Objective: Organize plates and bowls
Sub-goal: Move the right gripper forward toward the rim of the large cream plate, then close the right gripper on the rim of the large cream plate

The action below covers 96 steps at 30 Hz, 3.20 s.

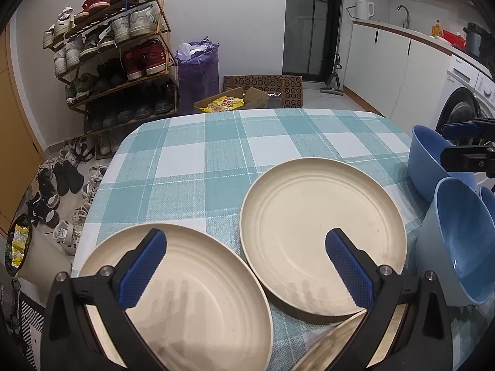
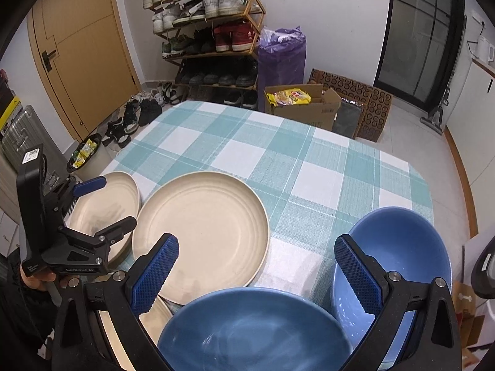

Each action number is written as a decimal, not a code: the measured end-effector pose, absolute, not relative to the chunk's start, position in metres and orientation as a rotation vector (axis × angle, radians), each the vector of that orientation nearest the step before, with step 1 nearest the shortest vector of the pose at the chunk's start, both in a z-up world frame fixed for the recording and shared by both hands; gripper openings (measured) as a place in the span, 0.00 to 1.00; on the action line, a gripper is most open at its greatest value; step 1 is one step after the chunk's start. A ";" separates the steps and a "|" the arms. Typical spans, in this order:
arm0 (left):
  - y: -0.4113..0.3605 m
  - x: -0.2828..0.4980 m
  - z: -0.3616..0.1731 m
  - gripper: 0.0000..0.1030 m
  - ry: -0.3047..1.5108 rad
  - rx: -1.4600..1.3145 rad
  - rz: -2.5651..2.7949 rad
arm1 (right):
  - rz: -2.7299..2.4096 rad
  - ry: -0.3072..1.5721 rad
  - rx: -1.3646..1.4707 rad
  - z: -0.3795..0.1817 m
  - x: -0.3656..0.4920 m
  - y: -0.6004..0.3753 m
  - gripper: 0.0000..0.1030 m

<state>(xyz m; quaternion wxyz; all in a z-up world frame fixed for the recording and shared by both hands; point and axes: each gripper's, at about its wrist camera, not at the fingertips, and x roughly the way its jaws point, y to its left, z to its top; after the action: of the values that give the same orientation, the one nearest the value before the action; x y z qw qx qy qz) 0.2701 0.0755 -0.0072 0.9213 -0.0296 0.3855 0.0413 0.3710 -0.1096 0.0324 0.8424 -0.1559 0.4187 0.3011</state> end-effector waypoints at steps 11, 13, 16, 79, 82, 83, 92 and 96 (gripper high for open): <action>0.080 0.273 -0.015 1.00 0.815 -0.078 0.086 | 0.609 0.959 -0.351 0.014 0.387 -0.099 1.00; 0.080 0.274 -0.018 1.00 0.824 -0.077 0.085 | 0.604 0.973 -0.354 0.011 0.389 -0.097 1.00; 0.078 0.277 -0.023 0.99 0.842 -0.078 0.073 | 0.601 1.003 -0.369 0.005 0.393 -0.093 1.00; 0.058 0.291 -0.034 0.59 0.941 -0.034 -0.072 | 0.591 1.276 -0.466 -0.066 0.432 -0.043 0.72; 0.059 0.292 -0.035 0.58 0.936 -0.044 -0.072 | 0.594 1.295 -0.481 -0.073 0.431 -0.041 0.63; 0.060 0.293 -0.034 0.58 0.934 -0.047 -0.070 | 0.592 1.293 -0.485 -0.074 0.430 -0.040 0.62; 0.053 0.299 -0.038 0.55 0.938 -0.071 -0.096 | 0.584 1.276 -0.471 -0.074 0.431 -0.040 0.60; 0.055 0.294 -0.035 0.55 0.930 -0.072 -0.097 | 0.585 1.279 -0.482 -0.074 0.430 -0.041 0.60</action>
<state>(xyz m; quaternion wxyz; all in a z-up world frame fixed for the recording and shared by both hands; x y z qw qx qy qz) 0.2935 0.0549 -0.0351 0.8922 -0.0347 0.4480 -0.0467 0.4305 -0.0411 -0.0741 0.7363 -0.2195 0.5820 0.2664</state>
